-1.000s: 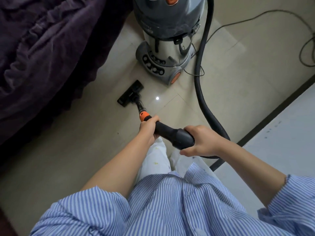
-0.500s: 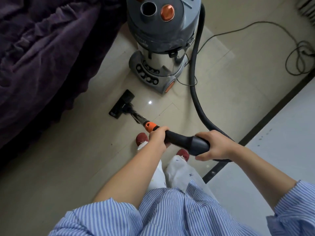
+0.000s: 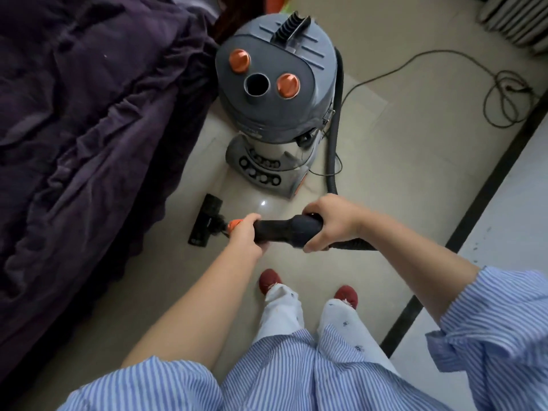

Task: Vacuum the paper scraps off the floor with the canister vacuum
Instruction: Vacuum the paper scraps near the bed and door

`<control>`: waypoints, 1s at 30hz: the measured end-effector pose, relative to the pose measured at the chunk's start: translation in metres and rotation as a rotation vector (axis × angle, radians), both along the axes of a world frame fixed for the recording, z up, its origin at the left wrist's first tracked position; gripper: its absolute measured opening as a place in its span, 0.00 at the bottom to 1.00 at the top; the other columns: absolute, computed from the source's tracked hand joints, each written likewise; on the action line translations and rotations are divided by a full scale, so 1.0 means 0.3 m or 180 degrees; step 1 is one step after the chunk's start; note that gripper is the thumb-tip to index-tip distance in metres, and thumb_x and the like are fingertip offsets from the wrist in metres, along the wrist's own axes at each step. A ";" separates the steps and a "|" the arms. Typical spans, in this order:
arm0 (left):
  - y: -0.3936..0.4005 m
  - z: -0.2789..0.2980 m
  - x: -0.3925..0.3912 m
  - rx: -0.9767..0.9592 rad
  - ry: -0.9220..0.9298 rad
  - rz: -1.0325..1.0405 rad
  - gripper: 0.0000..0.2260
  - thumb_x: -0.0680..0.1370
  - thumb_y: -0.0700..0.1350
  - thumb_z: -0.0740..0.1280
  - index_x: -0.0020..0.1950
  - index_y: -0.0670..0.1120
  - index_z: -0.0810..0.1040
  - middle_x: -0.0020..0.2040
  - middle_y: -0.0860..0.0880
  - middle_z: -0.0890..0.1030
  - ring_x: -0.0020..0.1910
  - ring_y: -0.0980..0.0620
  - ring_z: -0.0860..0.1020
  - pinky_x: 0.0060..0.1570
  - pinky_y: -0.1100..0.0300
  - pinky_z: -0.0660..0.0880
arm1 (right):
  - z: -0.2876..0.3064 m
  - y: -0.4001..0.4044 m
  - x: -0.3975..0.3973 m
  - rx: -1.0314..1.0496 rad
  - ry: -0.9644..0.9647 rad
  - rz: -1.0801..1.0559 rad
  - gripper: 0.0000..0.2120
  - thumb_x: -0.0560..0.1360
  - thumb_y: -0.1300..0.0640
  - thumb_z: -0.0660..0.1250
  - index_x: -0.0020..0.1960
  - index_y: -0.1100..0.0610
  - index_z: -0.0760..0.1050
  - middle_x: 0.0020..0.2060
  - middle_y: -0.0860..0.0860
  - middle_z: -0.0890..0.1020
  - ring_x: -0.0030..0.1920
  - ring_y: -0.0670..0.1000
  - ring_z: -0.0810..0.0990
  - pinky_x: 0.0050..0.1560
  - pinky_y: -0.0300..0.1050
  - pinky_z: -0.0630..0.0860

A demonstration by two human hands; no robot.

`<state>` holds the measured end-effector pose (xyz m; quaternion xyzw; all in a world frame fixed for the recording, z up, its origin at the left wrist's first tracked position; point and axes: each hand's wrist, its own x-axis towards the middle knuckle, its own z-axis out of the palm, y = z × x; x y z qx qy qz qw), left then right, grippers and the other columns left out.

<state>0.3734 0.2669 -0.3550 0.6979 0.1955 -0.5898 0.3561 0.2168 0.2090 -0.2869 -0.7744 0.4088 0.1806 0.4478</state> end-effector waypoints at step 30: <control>-0.517 0.146 -0.056 0.0344 -0.0346 0.0740 0.06 0.73 0.31 0.64 0.41 0.39 0.69 0.29 0.40 0.74 0.25 0.45 0.73 0.26 0.49 0.78 | 0.051 -0.682 -0.113 -0.0064 0.0145 0.0190 0.12 0.79 0.53 0.61 0.50 0.61 0.77 0.48 0.57 0.81 0.46 0.53 0.76 0.45 0.41 0.68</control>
